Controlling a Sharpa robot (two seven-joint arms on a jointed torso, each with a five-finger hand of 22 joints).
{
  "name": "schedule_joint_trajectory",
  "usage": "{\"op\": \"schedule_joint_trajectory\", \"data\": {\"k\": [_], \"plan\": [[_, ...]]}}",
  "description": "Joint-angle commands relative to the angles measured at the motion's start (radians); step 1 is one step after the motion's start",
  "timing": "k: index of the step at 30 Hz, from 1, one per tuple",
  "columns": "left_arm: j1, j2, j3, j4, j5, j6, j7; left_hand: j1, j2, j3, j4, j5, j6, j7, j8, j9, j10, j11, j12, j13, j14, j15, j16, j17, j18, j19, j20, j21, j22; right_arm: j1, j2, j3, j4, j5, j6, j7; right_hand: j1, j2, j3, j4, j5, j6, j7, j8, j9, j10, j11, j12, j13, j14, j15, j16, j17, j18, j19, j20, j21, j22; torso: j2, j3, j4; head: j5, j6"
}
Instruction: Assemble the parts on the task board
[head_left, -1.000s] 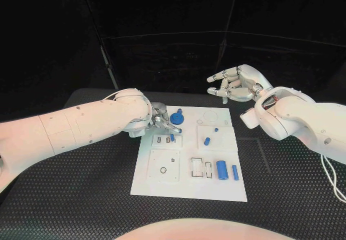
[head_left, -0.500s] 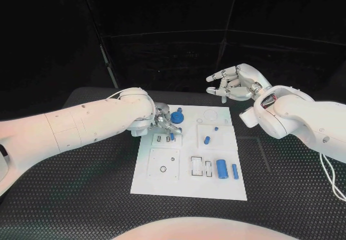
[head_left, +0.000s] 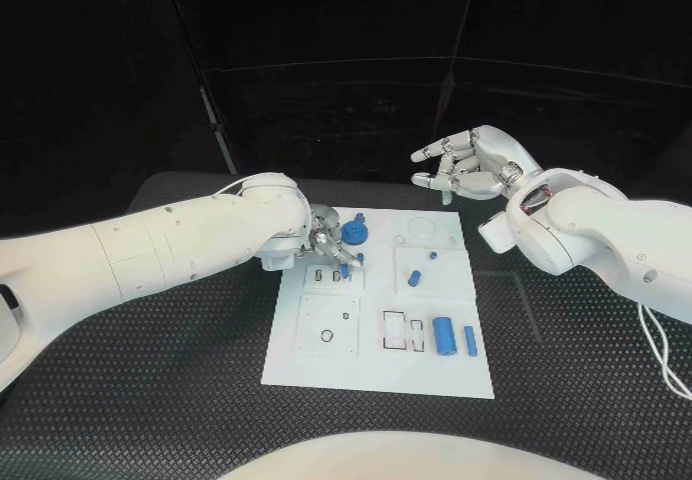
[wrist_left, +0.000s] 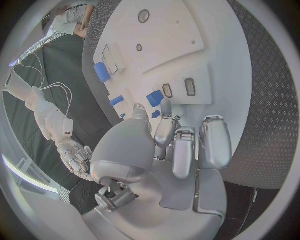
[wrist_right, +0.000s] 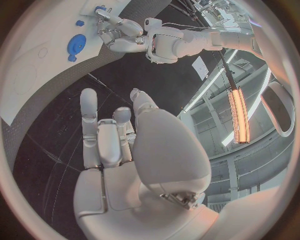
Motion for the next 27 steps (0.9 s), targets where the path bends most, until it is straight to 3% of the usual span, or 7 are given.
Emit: {"op": "schedule_joint_trajectory", "data": {"k": [1, 27], "plan": [[0.002, 0.003, 0.0, 0.0, -0.005, 0.029, -0.008, 0.011, 0.001, 0.0, -0.005, 0.001, -0.009, 0.001, 0.005, 0.002, 0.003, 0.0, 0.007, 0.001, 0.105, -0.001, 0.003, 0.263, -0.016, 0.008, 0.002, 0.005, 0.001, 0.002, 0.002, 0.001, 0.0, -0.003, 0.011, 0.003, -0.003, 0.003, -0.003, -0.002, 0.006, -0.01, 0.0, 0.004, -0.002, -0.006, 0.003, -0.003, -0.001, 0.007, -0.007, -0.003, -0.001, 0.016, -0.006, -0.002, -0.005, -0.001, 0.0, -0.0004, -0.0001, -0.001, -0.001], [0.002, 0.019, 0.0, -0.008, -0.005, 0.047, -0.011, 0.094, 0.02, 0.063, -0.023, 0.001, -0.026, 0.0, 0.021, 0.043, 0.004, -0.001, 0.008, 0.007, 0.105, -0.002, 0.003, 0.263, -0.016, 0.006, 0.001, 0.009, 0.008, 0.002, 0.012, 0.001, -0.008, -0.003, 0.021, 0.002, -0.002, 0.004, -0.001, -0.003, 0.009, -0.01, -0.001, 0.004, -0.001, -0.007, 0.003, -0.005, -0.003, 0.005, -0.007, -0.008, -0.006, 0.017, -0.009, -0.002, -0.011, -0.007, 0.0, -0.0002, 0.0002, -0.002, -0.011]]}}
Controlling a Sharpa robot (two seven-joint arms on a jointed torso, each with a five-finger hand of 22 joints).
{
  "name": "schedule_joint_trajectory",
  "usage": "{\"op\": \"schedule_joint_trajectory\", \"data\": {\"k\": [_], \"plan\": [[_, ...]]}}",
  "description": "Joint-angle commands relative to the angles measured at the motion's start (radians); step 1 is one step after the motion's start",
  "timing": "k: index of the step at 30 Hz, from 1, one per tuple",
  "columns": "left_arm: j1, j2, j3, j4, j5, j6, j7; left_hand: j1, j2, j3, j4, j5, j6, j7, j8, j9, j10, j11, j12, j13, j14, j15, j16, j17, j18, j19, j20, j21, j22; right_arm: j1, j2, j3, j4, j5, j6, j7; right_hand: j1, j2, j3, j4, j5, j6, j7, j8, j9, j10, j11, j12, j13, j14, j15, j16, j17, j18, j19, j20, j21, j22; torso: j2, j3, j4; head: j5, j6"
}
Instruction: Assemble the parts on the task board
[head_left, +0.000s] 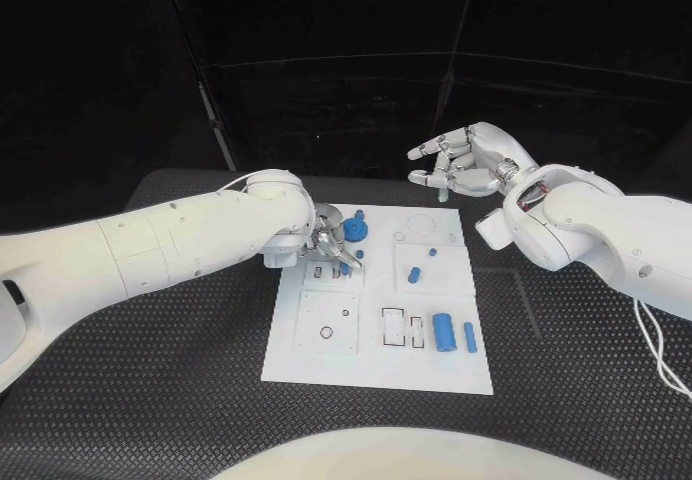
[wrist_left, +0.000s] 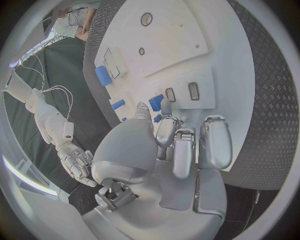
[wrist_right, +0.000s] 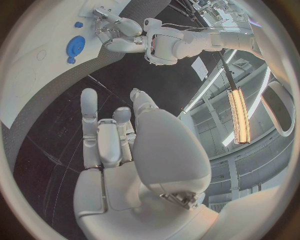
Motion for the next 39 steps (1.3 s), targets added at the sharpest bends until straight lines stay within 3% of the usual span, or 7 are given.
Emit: {"op": "schedule_joint_trajectory", "data": {"k": [1, 15, 22, 27, 31, 36, 39], "plan": [[0.002, 0.002, 0.0, -0.001, -0.004, 0.011, -0.007, 0.015, 0.001, 0.018, -0.002, 0.001, -0.012, 0.0, 0.006, 0.005, 0.007, -0.004, 0.003, 0.001, 0.105, -0.002, 0.003, 0.263, -0.006, 0.002, -0.002, 0.005, 0.002, 0.002, 0.002, 0.001, 0.0, -0.002, 0.009, 0.004, -0.002, 0.004, -0.001, -0.003, 0.004, -0.007, 0.002, 0.004, -0.002, -0.007, 0.003, -0.005, 0.0, 0.005, -0.007, -0.003, -0.001, 0.017, -0.006, 0.001, -0.007, -0.001, 0.0, 0.0001, 0.0003, -0.001, -0.002], [0.002, 0.002, 0.0, 0.0, -0.002, 0.007, -0.006, 0.128, 0.03, 0.159, -0.046, 0.002, -0.03, -0.011, -0.005, 0.019, 0.005, -0.015, -0.002, 0.002, 0.105, -0.01, 0.003, 0.263, -0.006, 0.0, -0.009, 0.005, 0.005, 0.002, 0.004, 0.001, -0.003, -0.002, 0.016, 0.004, -0.001, 0.004, 0.0, -0.004, 0.007, -0.008, 0.002, 0.005, -0.001, -0.007, 0.002, -0.005, -0.001, 0.005, -0.007, -0.005, -0.002, 0.018, -0.006, 0.001, -0.008, -0.002, 0.0, -0.0001, 0.0002, -0.001, -0.005], [0.002, 0.002, 0.0, 0.0, 0.013, 0.011, -0.006, 0.155, 0.009, 0.238, -0.055, 0.003, -0.035, -0.012, -0.019, 0.021, 0.001, -0.014, -0.01, -0.001, 0.105, -0.011, 0.003, 0.263, -0.006, -0.002, -0.012, 0.004, 0.005, 0.002, 0.006, 0.001, -0.006, -0.002, 0.021, 0.005, 0.0, 0.004, 0.001, -0.005, 0.008, -0.008, 0.002, 0.005, -0.001, -0.006, 0.002, -0.005, -0.001, 0.006, -0.007, -0.005, -0.001, 0.017, -0.005, 0.001, -0.009, -0.002, -0.001, -0.0002, 0.001, -0.001, -0.008], [0.002, 0.0, 0.0, 0.001, 0.025, 0.014, -0.006, 0.144, -0.046, 0.361, -0.051, 0.064, -0.034, -0.007, -0.037, 0.024, 0.0, -0.012, -0.016, -0.002, 0.105, -0.008, 0.003, 0.263, -0.005, -0.003, -0.008, 0.003, 0.007, 0.002, 0.007, 0.001, -0.007, -0.002, 0.024, 0.006, 0.001, 0.004, 0.001, -0.005, 0.009, -0.008, 0.002, 0.005, -0.001, -0.006, 0.002, -0.004, 0.0, 0.006, -0.007, -0.005, 0.0, 0.017, -0.005, 0.001, -0.009, -0.002, -0.001, 0.0, 0.001, 0.0, -0.008], [0.002, -0.004, 0.0, 0.003, 0.04, 0.009, -0.006, 0.106, -0.117, 0.522, -0.052, 0.096, -0.029, -0.004, -0.046, 0.035, 0.001, -0.013, -0.021, -0.002, 0.105, -0.005, 0.003, 0.263, -0.005, -0.004, -0.007, 0.002, 0.009, 0.002, 0.008, 0.001, -0.009, -0.002, 0.027, 0.006, 0.001, 0.004, 0.001, -0.005, 0.009, -0.008, 0.002, 0.005, -0.001, -0.006, 0.002, -0.004, 0.0, 0.006, -0.007, -0.005, 0.0, 0.017, -0.005, 0.001, -0.009, -0.002, -0.001, 0.0002, 0.0007, 0.001, -0.008], [0.002, -0.014, 0.0, 0.014, 0.078, -0.021, -0.002, 0.022, -0.209, 0.776, -0.099, 0.164, -0.027, 0.006, -0.034, 0.07, 0.009, -0.006, -0.026, -0.002, 0.105, -0.001, 0.003, 0.263, -0.005, -0.002, -0.005, 0.002, 0.015, 0.002, 0.009, 0.0, -0.011, -0.002, 0.029, 0.006, 0.0, 0.004, 0.001, -0.005, 0.01, -0.008, 0.002, 0.005, -0.001, -0.005, 0.002, -0.004, 0.0, 0.006, -0.007, -0.005, 0.0, 0.017, -0.005, 0.001, -0.009, -0.003, 0.0, 0.0, 0.0012, 0.001, -0.008], [0.002, -0.022, 0.0, 0.025, 0.106, -0.053, 0.001, -0.009, -0.23, 0.852, -0.137, 0.172, -0.032, 0.002, -0.026, 0.088, 0.014, -0.008, -0.025, 0.001, 0.105, -0.002, 0.003, 0.263, -0.005, -0.002, -0.002, 0.002, 0.016, 0.002, 0.009, 0.0, -0.013, -0.002, 0.03, 0.006, 0.0, 0.004, 0.001, -0.005, 0.01, -0.008, 0.002, 0.005, -0.001, -0.005, 0.002, -0.004, 0.0, 0.006, -0.007, -0.005, 0.0, 0.017, -0.005, 0.001, -0.009, -0.003, -0.001, 0.0002, 0.0017, 0.002, -0.008]]}}
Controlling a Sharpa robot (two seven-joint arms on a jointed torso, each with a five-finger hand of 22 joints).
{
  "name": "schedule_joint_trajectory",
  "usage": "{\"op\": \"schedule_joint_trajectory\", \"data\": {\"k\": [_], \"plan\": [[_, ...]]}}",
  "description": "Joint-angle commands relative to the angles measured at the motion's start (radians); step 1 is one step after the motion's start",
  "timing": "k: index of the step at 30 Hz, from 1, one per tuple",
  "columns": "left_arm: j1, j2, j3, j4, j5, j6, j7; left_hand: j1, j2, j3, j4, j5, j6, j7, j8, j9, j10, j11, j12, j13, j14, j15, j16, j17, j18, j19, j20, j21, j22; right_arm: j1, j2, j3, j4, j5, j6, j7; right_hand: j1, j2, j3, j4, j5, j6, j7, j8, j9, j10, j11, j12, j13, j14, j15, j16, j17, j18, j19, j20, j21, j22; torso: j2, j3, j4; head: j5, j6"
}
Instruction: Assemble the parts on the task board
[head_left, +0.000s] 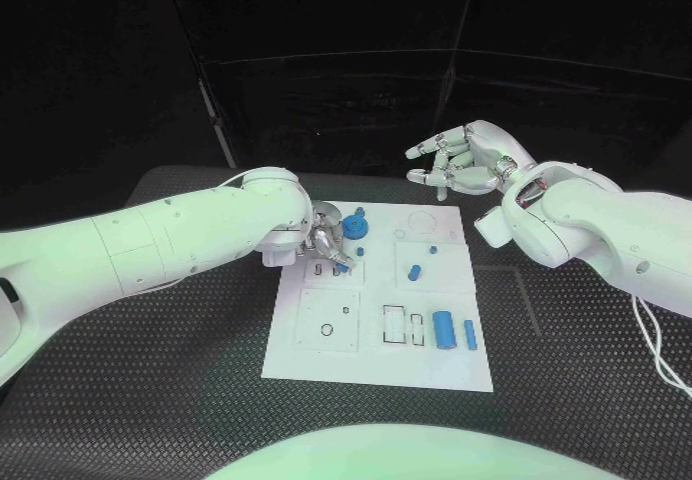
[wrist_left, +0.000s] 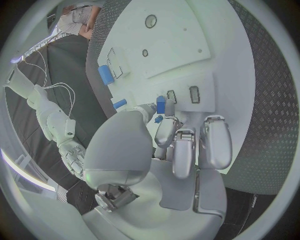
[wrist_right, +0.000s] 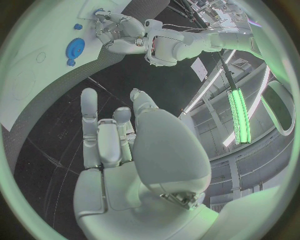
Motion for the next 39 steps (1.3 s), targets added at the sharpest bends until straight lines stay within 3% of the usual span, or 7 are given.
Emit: {"op": "schedule_joint_trajectory", "data": {"k": [1, 4, 7, 18, 27, 32, 39], "plan": [[0.001, -0.007, 0.001, 0.013, 0.064, -0.052, 0.002, -0.028, -0.005, 0.175, -0.153, 0.004, -0.006, 0.001, 0.007, 0.01, 0.008, 0.0, -0.001, 0.001, 0.104, 0.008, 0.003, 0.263, -0.005, 0.002, 0.001, 0.002, 0.002, 0.002, 0.001, 0.001, -0.001, -0.002, 0.01, 0.006, 0.0, 0.004, 0.001, -0.005, 0.005, -0.008, 0.002, 0.005, -0.001, -0.005, 0.002, -0.004, 0.0, 0.006, -0.007, -0.005, 0.001, 0.017, -0.005, 0.001, -0.004, -0.002, -0.001, 0.0001, 0.0004, 0.002, 0.0], [0.001, -0.02, 0.0, 0.031, 0.088, -0.093, 0.005, -0.069, -0.014, 0.243, -0.198, 0.011, -0.006, 0.003, 0.019, 0.031, 0.014, 0.0, 0.001, 0.006, 0.104, 0.006, 0.003, 0.263, -0.006, 0.004, 0.003, 0.003, 0.006, 0.002, 0.001, 0.001, -0.003, -0.002, 0.012, 0.006, 0.0, 0.004, 0.001, -0.005, 0.005, -0.008, 0.002, 0.005, -0.001, -0.005, 0.002, -0.004, 0.0, 0.006, -0.007, -0.005, 0.001, 0.017, -0.005, 0.001, -0.004, -0.002, -0.001, 0.0004, 0.0015, 0.002, 0.0], [-0.001, -0.037, 0.0, 0.054, 0.106, -0.135, 0.008, -0.084, -0.017, 0.267, -0.217, 0.012, -0.005, 0.001, 0.024, 0.04, 0.017, 0.0, 0.002, 0.008, 0.104, 0.007, 0.003, 0.263, -0.007, 0.006, 0.002, 0.005, 0.009, 0.002, 0.001, 0.001, -0.006, -0.002, 0.012, 0.006, 0.0, 0.004, 0.001, -0.005, 0.005, -0.008, 0.002, 0.005, -0.001, -0.006, 0.002, -0.004, 0.0, 0.006, -0.007, -0.005, 0.001, 0.018, -0.006, 0.001, -0.004, -0.003, -0.001, 0.0005, 0.0012, 0.005, -0.001], [-0.013, -0.102, -0.002, 0.124, 0.106, -0.259, 0.015, -0.103, -0.021, 0.294, -0.243, 0.012, -0.004, -0.001, 0.029, 0.051, 0.025, 0.0, 0.009, 0.016, 0.104, 0.006, 0.003, 0.263, -0.008, 0.012, 0.002, 0.009, 0.018, 0.002, 0.0, 0.001, -0.011, -0.002, 0.014, 0.006, 0.0, 0.003, 0.001, -0.005, 0.005, -0.008, 0.002, 0.005, -0.001, -0.006, 0.003, -0.004, -0.001, 0.006, -0.007, -0.005, 0.0, 0.018, -0.006, 0.001, -0.005, -0.003, -0.002, 0.0022, 0.0036, 0.01, -0.006], [-0.05, -0.139, -0.003, 0.171, -0.01, -0.375, 0.017, -0.109, -0.024, 0.301, -0.253, 0.011, -0.001, -0.002, 0.032, 0.055, 0.032, -0.002, 0.016, 0.024, 0.104, 0.006, 0.003, 0.263, -0.01, 0.018, 0.001, 0.015, 0.027, 0.002, -0.001, 0.001, -0.017, -0.002, 0.015, 0.007, -0.001, 0.003, 0.0, -0.005, 0.006, -0.008, 0.002, 0.005, -0.001, -0.006, 0.003, -0.005, -0.002, 0.006, -0.007, -0.006, -0.001, 0.018, -0.007, 0.001, -0.006, -0.005, -0.009, 0.0054, 0.0148, 0.005, -0.02], [-0.071, -0.143, -0.003, 0.184, -0.046, -0.42, 0.015, -0.113, -0.026, 0.307, -0.257, 0.011, 0.001, -0.003, 0.034, 0.057, 0.035, -0.002, 0.019, 0.027, 0.104, 0.005, 0.003, 0.263, -0.011, 0.021, 0.001, 0.017, 0.031, 0.002, -0.002, 0.001, -0.02, -0.002, 0.014, 0.008, -0.001, 0.003, 0.0, -0.005, 0.006, -0.008, 0.002, 0.005, -0.001, -0.006, 0.003, -0.005, -0.002, 0.006, -0.007, -0.006, -0.001, 0.018, -0.007, 0.001, -0.006, -0.005, -0.008, 0.0051, 0.0123, 0.005, -0.02], [-0.089, -0.141, -0.003, 0.188, -0.091, -0.447, 0.012, -0.115, -0.026, 0.311, -0.26, 0.012, 0.002, -0.003, 0.035, 0.059, 0.036, -0.003, 0.02, 0.028, 0.104, 0.004, 0.003, 0.263, -0.011, 0.022, 0.0, 0.018, 0.033, 0.002, -0.001, 0.0, -0.021, -0.007, 0.015, 0.009, -0.001, 0.003, 0.0, -0.005, 0.006, -0.008, 0.002, 0.005, -0.001, -0.006, 0.003, -0.005, -0.002, 0.006, -0.007, -0.006, -0.001, 0.018, -0.007, 0.001, -0.006, -0.005, -0.008, 0.0055, 0.0127, 0.006, -0.021]]}}
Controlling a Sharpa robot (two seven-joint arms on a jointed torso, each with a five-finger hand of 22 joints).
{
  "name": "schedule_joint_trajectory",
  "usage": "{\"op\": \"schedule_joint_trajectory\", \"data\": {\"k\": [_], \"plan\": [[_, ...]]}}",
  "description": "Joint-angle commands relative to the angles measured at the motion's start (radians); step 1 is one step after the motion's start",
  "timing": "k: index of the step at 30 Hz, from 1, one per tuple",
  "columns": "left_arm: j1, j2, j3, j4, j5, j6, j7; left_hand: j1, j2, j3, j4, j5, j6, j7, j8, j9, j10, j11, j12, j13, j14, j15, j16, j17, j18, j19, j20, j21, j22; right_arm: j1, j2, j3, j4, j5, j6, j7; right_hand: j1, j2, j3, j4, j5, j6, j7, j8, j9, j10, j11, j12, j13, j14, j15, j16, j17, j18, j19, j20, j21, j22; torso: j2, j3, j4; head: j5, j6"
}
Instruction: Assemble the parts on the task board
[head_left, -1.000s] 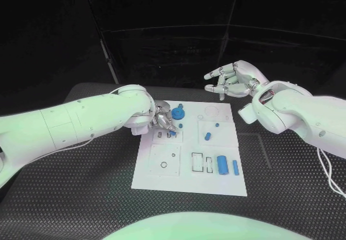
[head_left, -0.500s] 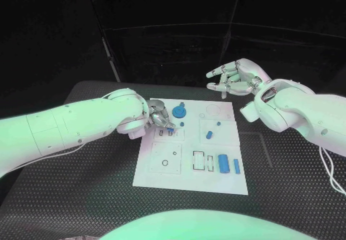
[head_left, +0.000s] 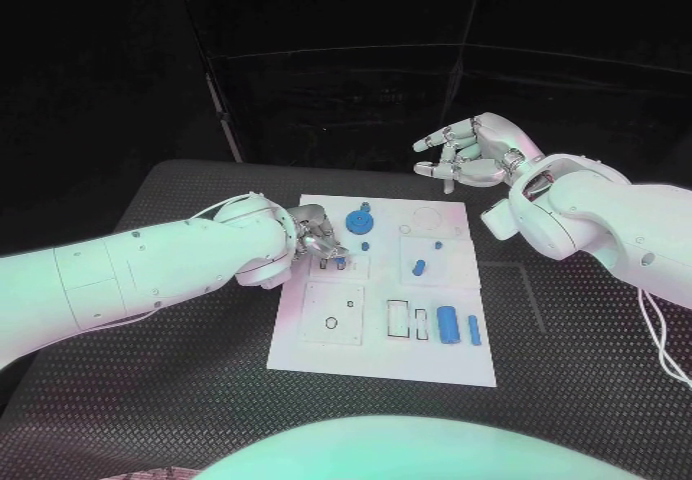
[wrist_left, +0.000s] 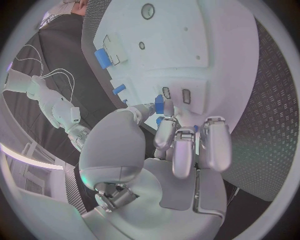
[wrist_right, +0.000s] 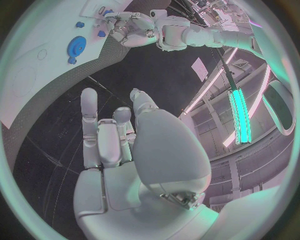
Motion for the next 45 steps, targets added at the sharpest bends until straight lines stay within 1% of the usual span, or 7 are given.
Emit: {"op": "schedule_joint_trajectory", "data": {"k": [1, 6, 13, 30, 37, 45], "plan": [[-0.004, 0.002, 0.001, 0.002, -0.065, -0.053, 0.006, -0.006, 0.006, 0.184, -0.175, 0.003, 0.001, -0.005, 0.005, 0.001, 0.005, -0.001, 0.004, 0.0, 0.104, 0.004, 0.003, 0.263, -0.011, 0.009, -0.001, 0.003, 0.025, 0.002, 0.001, 0.001, 0.001, -0.008, 0.006, 0.008, -0.001, 0.003, 0.0, -0.005, 0.006, -0.005, -0.001, 0.005, -0.001, -0.006, 0.003, -0.005, -0.001, 0.006, -0.007, -0.007, -0.001, 0.018, -0.007, 0.001, -0.006, -0.001, 0.001, -0.0001, 0.0002, 0.001, 0.0], [-0.01, 0.007, 0.001, -0.005, -0.082, -0.041, 0.004, -0.007, 0.006, 0.185, -0.176, 0.003, 0.001, -0.005, 0.005, 0.001, 0.005, -0.001, 0.004, 0.0, 0.104, 0.004, 0.003, 0.263, -0.011, 0.009, -0.001, 0.003, 0.025, 0.002, 0.002, 0.001, 0.0, -0.013, 0.007, 0.009, -0.002, 0.003, 0.0, -0.005, 0.006, -0.005, -0.001, 0.005, -0.001, -0.007, 0.003, -0.006, -0.002, 0.006, -0.007, -0.007, -0.001, 0.018, -0.007, 0.001, -0.007, -0.002, 0.001, -0.0006, 0.0003, 0.002, -0.002], [-0.014, 0.015, 0.0, -0.012, -0.093, -0.006, 0.0, -0.011, 0.002, 0.186, -0.178, 0.002, 0.001, -0.005, 0.006, 0.003, 0.005, -0.001, 0.003, -0.002, 0.104, 0.004, 0.003, 0.263, -0.011, 0.008, -0.001, 0.002, 0.024, 0.002, 0.003, 0.001, -0.001, -0.017, 0.008, 0.009, -0.002, 0.003, 0.0, -0.005, 0.007, -0.005, -0.001, 0.005, -0.001, -0.007, 0.003, -0.006, -0.003, 0.006, -0.007, -0.008, -0.002, 0.018, -0.007, 0.001, -0.008, -0.003, 0.002, 0.0001, -0.0006, 0.002, -0.005], [-0.015, 0.022, 0.0, -0.02, -0.105, 0.062, -0.004, -0.018, -0.001, 0.184, -0.179, 0.0, 0.003, -0.006, 0.009, 0.006, 0.006, -0.001, 0.003, -0.002, 0.104, 0.004, 0.003, 0.263, -0.01, 0.006, -0.001, 0.0, 0.02, 0.002, 0.006, 0.001, -0.003, -0.017, 0.01, 0.009, -0.002, 0.003, 0.0, -0.005, 0.007, -0.005, -0.001, 0.005, -0.001, -0.007, 0.003, -0.006, -0.003, 0.006, -0.007, -0.008, -0.002, 0.018, -0.007, 0.001, -0.008, -0.003, 0.001, 0.0007, -0.0005, 0.002, -0.01], [-0.015, 0.027, -0.001, -0.023, -0.106, 0.073, -0.005, -0.02, -0.002, 0.182, -0.179, -0.001, 0.003, -0.007, 0.01, 0.006, 0.007, -0.002, 0.004, -0.001, 0.104, 0.004, 0.003, 0.263, -0.01, 0.005, -0.001, 0.0, 0.02, 0.002, 0.007, 0.001, -0.004, -0.017, 0.011, 0.01, -0.002, 0.003, 0.0, -0.005, 0.007, -0.005, -0.001, 0.005, -0.001, -0.007, 0.003, -0.006, -0.003, 0.006, -0.007, -0.008, -0.002, 0.018, -0.007, 0.001, -0.008, -0.003, 0.001, 0.0007, -0.0012, 0.002, -0.011], [-0.015, 0.03, -0.002, -0.025, -0.106, 0.079, -0.005, -0.024, -0.001, 0.179, -0.179, -0.002, 0.004, -0.007, 0.011, 0.008, 0.008, -0.002, 0.005, 0.0, 0.104, 0.004, 0.003, 0.263, -0.01, 0.005, -0.001, -0.001, 0.019, 0.002, 0.008, 0.001, -0.005, -0.017, 0.011, 0.01, -0.003, 0.003, 0.001, -0.004, 0.007, -0.004, -0.001, 0.006, -0.001, -0.007, 0.003, -0.006, -0.003, 0.006, -0.007, -0.008, -0.001, 0.018, -0.008, 0.001, -0.01, -0.004, 0.002, 0.0009, 0.0002, 0.0, -0.014]]}}
